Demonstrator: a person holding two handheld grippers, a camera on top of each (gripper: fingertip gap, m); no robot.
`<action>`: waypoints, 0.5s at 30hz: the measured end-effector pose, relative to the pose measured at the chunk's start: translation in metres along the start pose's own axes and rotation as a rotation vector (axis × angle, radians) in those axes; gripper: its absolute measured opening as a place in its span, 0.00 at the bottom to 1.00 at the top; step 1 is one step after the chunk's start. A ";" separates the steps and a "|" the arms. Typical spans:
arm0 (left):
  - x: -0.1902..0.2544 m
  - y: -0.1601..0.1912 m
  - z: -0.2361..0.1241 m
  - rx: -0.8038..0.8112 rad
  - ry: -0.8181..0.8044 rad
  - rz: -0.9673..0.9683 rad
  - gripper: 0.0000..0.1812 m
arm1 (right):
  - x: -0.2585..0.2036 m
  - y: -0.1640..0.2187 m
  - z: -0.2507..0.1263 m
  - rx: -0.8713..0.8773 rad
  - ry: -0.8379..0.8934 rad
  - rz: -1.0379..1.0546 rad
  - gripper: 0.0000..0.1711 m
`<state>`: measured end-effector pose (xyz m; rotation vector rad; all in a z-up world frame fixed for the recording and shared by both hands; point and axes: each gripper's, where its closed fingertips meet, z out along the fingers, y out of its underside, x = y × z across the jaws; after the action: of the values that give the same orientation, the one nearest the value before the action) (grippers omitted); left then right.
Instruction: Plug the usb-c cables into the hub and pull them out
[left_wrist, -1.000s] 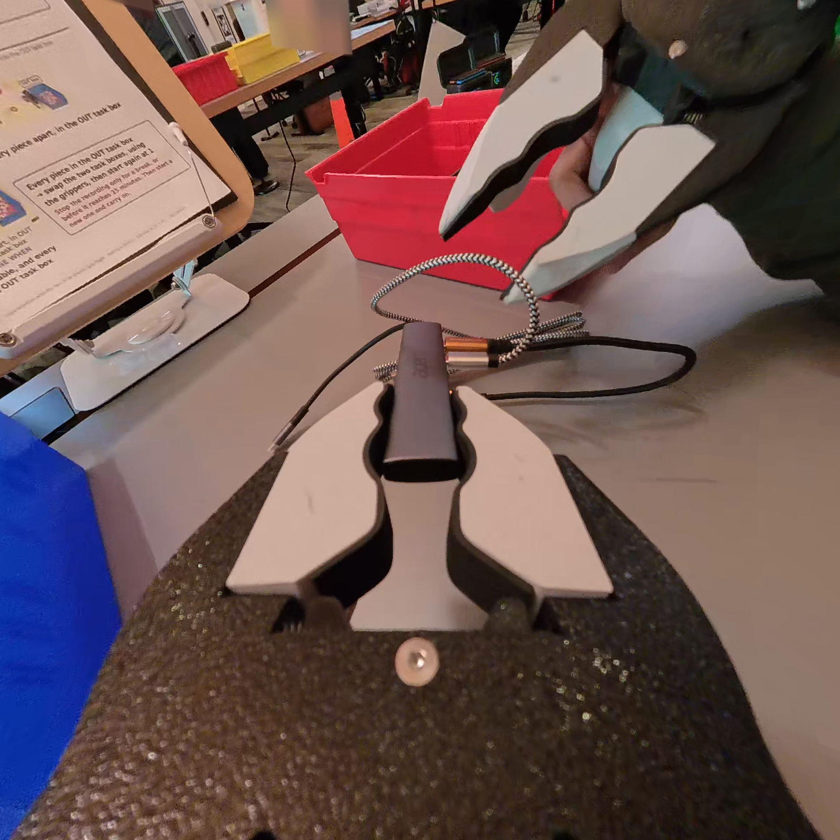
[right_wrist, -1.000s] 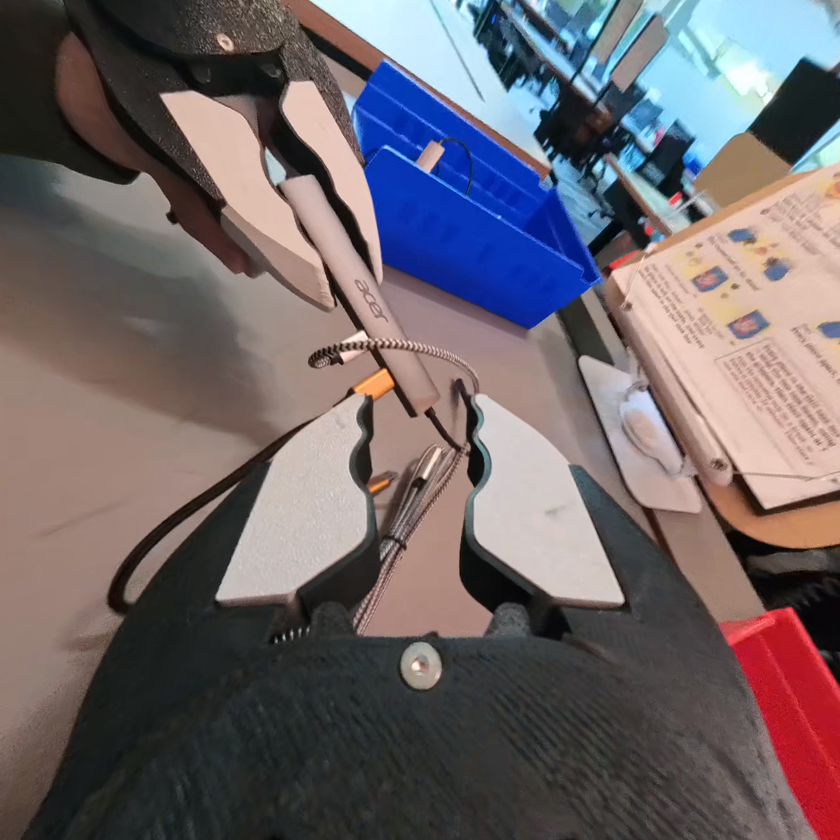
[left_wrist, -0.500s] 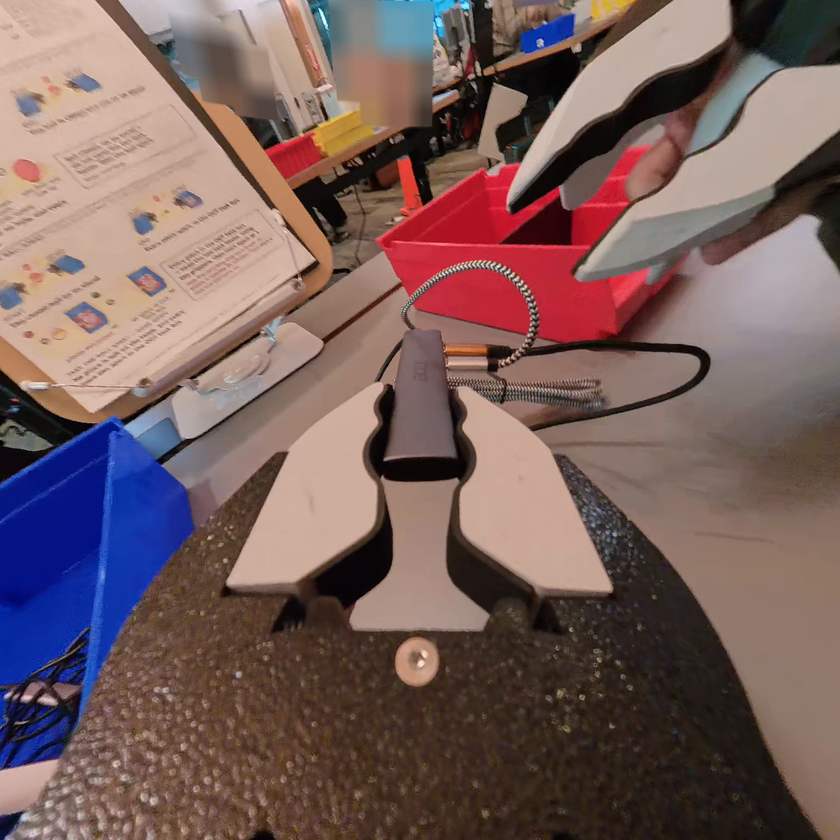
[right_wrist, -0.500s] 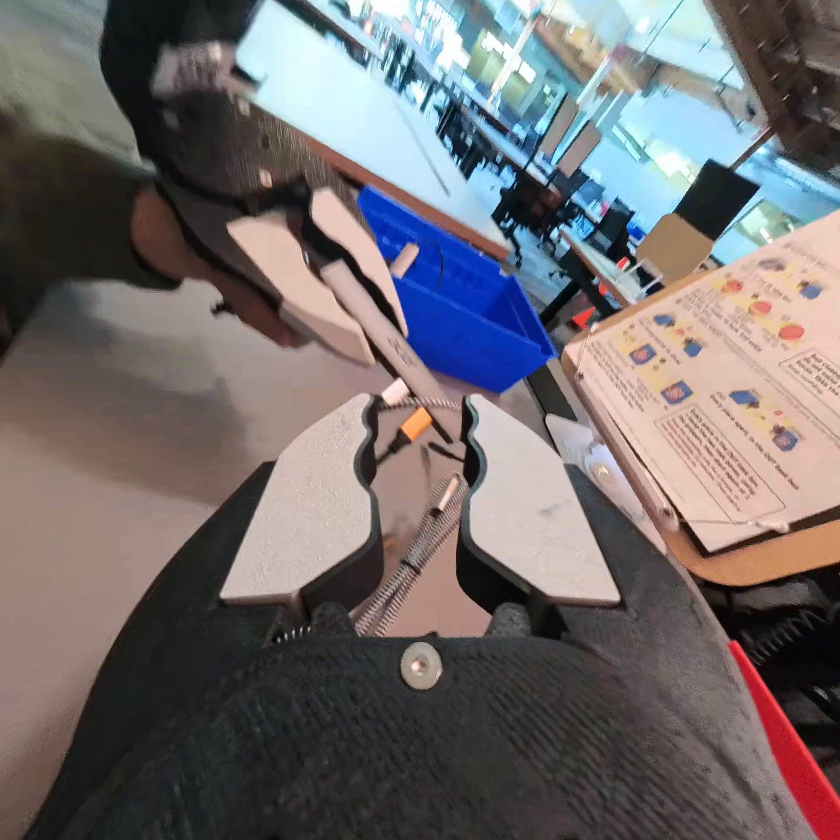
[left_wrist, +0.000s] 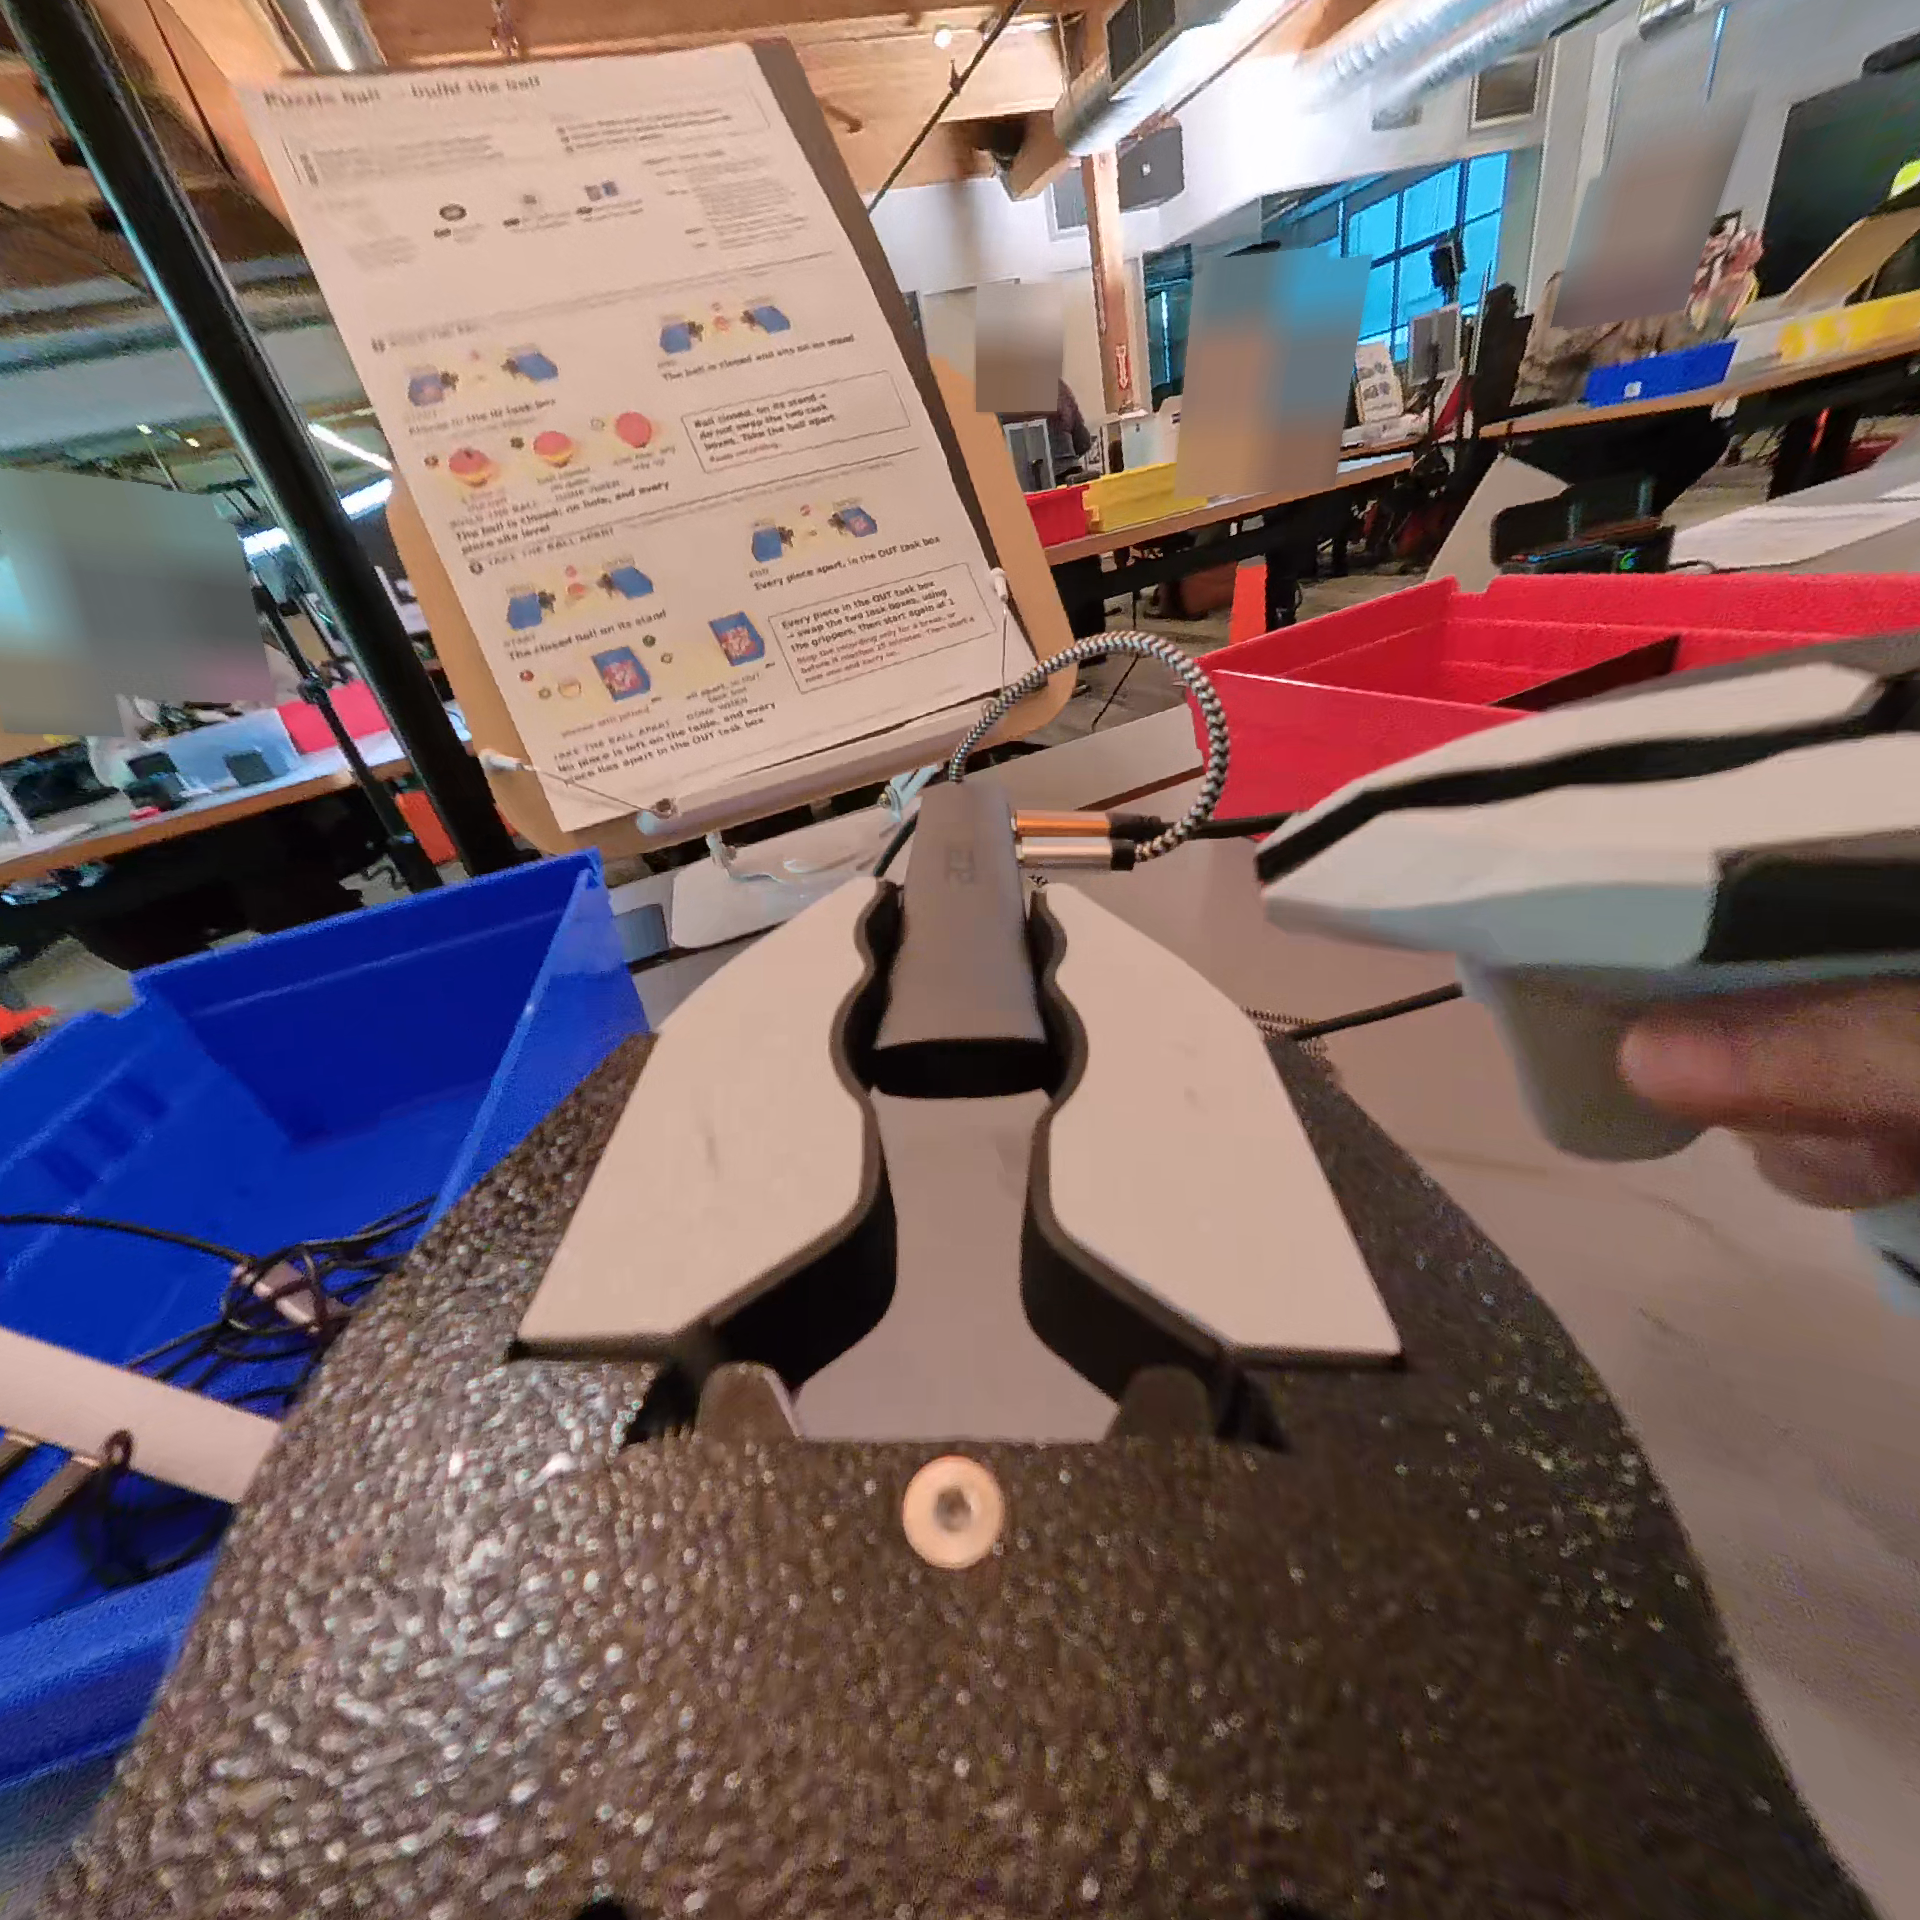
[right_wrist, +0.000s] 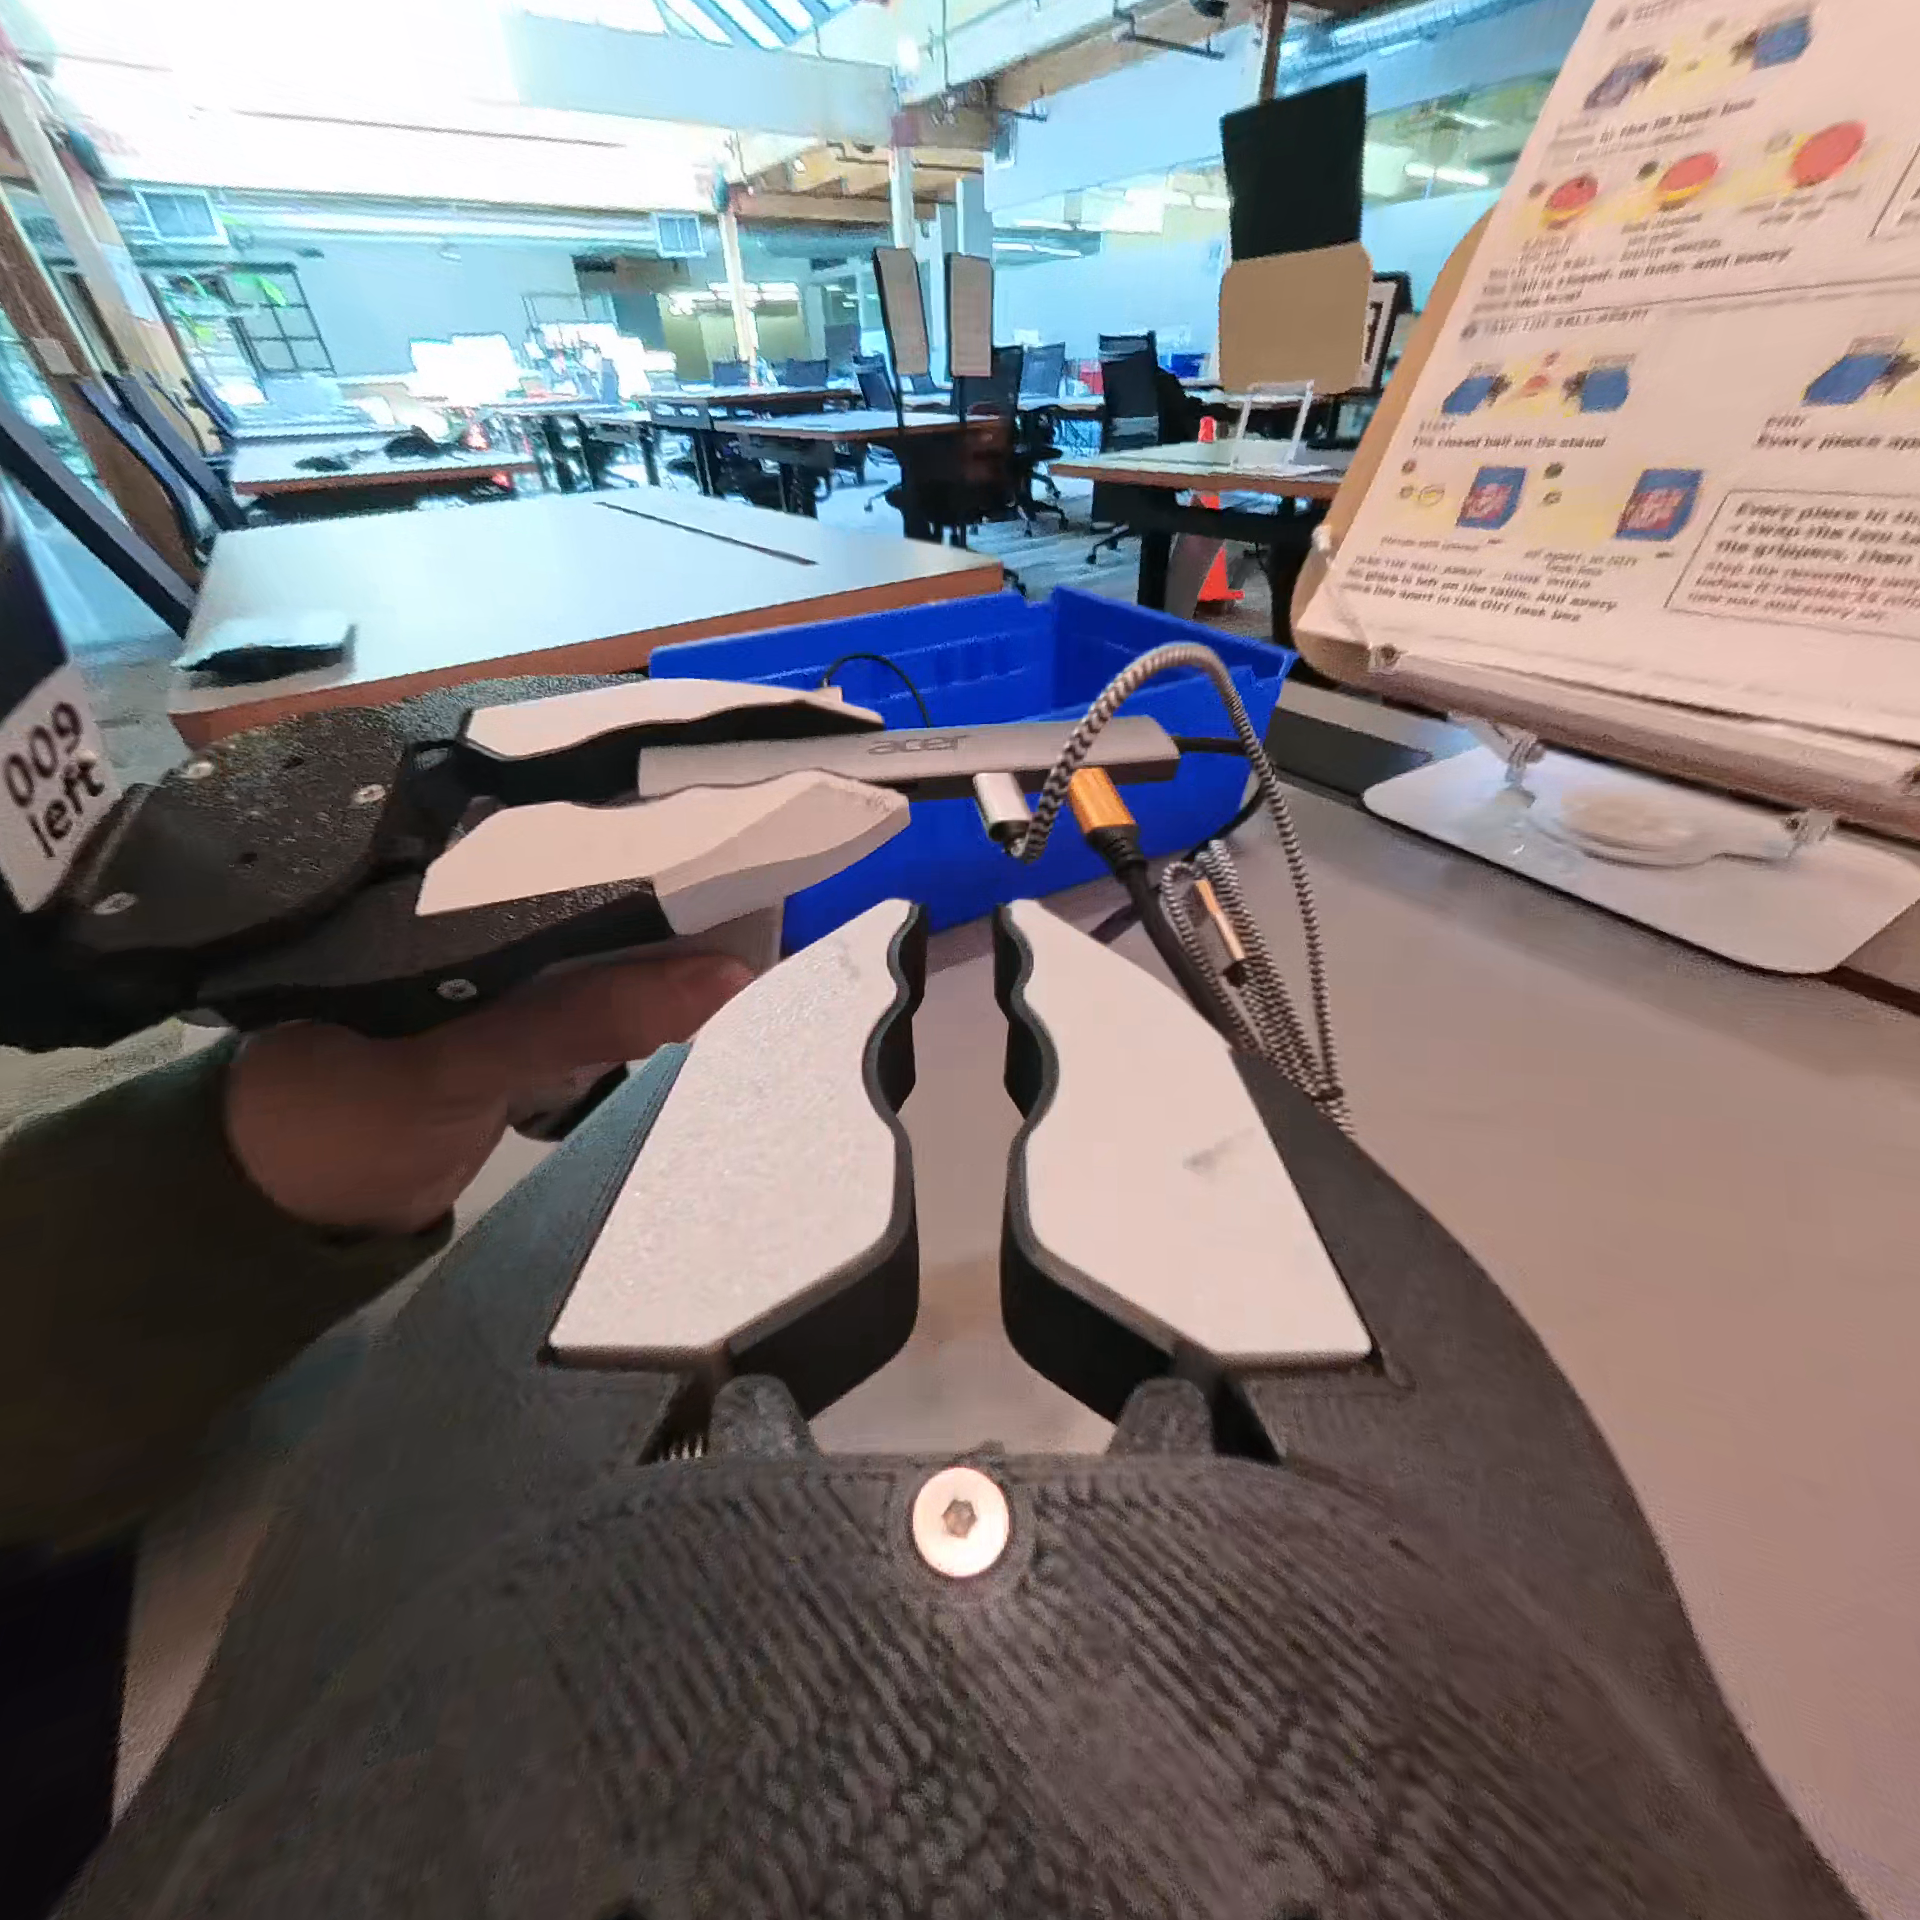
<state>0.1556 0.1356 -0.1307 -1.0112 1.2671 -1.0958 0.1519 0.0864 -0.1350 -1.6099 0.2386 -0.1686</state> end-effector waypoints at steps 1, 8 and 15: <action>0.000 0.003 -0.001 0.001 0.005 -0.016 0.13 | 0.000 0.006 0.005 -0.016 0.016 0.002 0.08; 0.010 0.018 -0.007 0.019 0.044 0.000 0.13 | 0.009 0.018 0.027 0.090 0.126 0.011 0.09; 0.010 0.019 -0.011 0.058 0.074 -0.055 0.13 | 0.002 0.017 0.032 0.128 0.107 0.027 0.08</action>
<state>0.1461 0.1302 -0.1516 -0.9743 1.2651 -1.2151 0.1614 0.1161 -0.1536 -1.4717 0.3261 -0.2450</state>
